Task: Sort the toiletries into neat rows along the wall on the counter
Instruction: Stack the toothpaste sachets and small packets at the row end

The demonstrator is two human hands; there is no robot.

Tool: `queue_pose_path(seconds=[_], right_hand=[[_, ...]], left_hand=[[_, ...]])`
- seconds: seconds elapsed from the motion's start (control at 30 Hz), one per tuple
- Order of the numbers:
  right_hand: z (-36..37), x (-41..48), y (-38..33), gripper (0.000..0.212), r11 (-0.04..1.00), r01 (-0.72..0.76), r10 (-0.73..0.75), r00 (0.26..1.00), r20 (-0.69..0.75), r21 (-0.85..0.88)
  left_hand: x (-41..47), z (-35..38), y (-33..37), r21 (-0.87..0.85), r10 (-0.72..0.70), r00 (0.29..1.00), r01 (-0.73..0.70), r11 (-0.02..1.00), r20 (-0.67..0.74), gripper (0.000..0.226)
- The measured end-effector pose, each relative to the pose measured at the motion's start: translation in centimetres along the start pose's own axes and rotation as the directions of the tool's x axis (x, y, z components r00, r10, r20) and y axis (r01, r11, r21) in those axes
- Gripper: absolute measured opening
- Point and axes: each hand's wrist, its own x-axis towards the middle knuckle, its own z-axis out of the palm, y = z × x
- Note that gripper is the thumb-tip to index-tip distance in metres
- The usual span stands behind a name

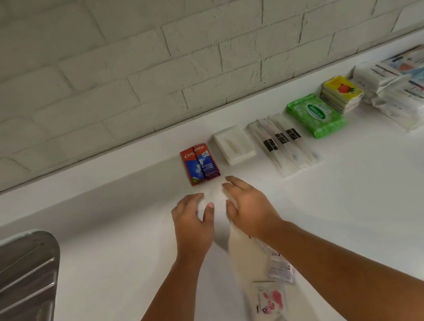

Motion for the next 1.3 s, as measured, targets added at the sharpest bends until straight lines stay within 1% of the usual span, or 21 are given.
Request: queue_pose_path(seconds=[0.17,0.3,0.37,0.57,0.67,0.77,0.83,0.9,1.0,1.07,1.1,1.13,1.17,1.2,1.23,1.3], right_hand=[[-3.5,-3.8,1.1,0.04,0.998,0.049,-0.053,0.992,0.114,0.042],[-5.2,-6.6,2.9,0.039,0.997,0.058,-0.064,0.985,0.159,0.043],[-6.0,-8.0,4.0,0.038,0.997,0.046,-0.055,0.983,0.175,0.058],[-7.4,-11.2,7.0,0.032,0.997,0.065,-0.071,0.97,0.231,0.03],[-7.6,-11.2,7.5,0.036,0.994,0.11,-0.108,0.966,0.237,0.004],[-7.7,-10.6,7.6,0.033,0.98,0.196,-0.184,0.946,0.267,-0.019],[-7.6,-10.2,7.7,0.029,0.969,0.244,-0.22,0.932,0.288,-0.048],[-7.6,-10.1,7.6,0.029,0.961,0.268,-0.235,0.924,0.301,-0.072],[-7.6,-10.0,7.4,0.032,0.956,0.28,-0.238,0.917,0.321,-0.09],[-7.6,-9.8,7.4,0.032,0.954,0.281,-0.231,0.912,0.338,-0.106],[-7.6,-9.7,7.3,0.032,0.953,0.283,-0.231,0.91,0.344,-0.111],[-7.7,-9.5,7.3,0.032,0.953,0.283,-0.23,0.909,0.348,-0.111],[-7.7,-9.3,7.3,0.034,0.954,0.279,-0.226,0.908,0.353,-0.107],[-7.6,-9.1,7.2,0.036,0.956,0.275,-0.222,0.907,0.358,-0.104],[-7.6,-8.8,7.1,0.037,0.958,0.267,-0.214,0.907,0.362,-0.103],[-7.4,-8.3,6.8,0.034,0.963,0.247,-0.195,0.913,0.358,-0.104]], left_hand=[[-4.1,0.7,2.8,0.059,-0.017,0.995,0.011,0.998,0.1,0.036],[-7.7,1.0,5.3,0.068,-0.01,0.981,-0.003,0.998,0.194,0.036],[-9.4,1.2,6.3,0.092,-0.005,0.976,-0.015,0.996,0.217,0.038],[-12.2,3.0,7.7,0.249,-0.028,0.968,-0.036,0.968,0.248,0.053],[-12.4,3.9,8.5,0.307,-0.043,0.977,-0.024,0.951,0.209,0.052],[-12.7,4.4,9.4,0.375,-0.023,0.984,-0.045,0.926,0.175,0.046],[-12.8,4.6,10.0,0.388,-0.023,0.987,-0.041,0.921,0.158,0.04],[-12.8,4.6,10.4,0.407,-0.034,0.987,-0.033,0.913,0.156,0.035],[-12.6,4.5,10.9,0.466,-0.002,0.983,-0.086,0.881,0.185,0.02],[-12.3,4.2,11.8,0.559,0.01,0.97,-0.147,0.816,0.241,0.008],[-12.1,4.0,12.5,0.595,-0.022,0.956,-0.164,0.787,0.292,0.01],[-11.8,4.2,12.5,0.633,0.01,0.954,-0.207,0.746,0.3,0.016],[-11.5,4.3,12.5,0.673,-0.002,0.947,-0.226,0.704,0.32,0.015],[-11.3,4.3,12.6,0.686,-0.01,0.938,-0.246,0.684,0.346,0.008],[-11.2,4.2,12.5,0.7,-0.018,0.941,-0.238,0.673,0.337,0.008],[-10.7,3.6,12.2,0.657,-0.034,0.945,-0.2,0.727,0.325,0.009]])
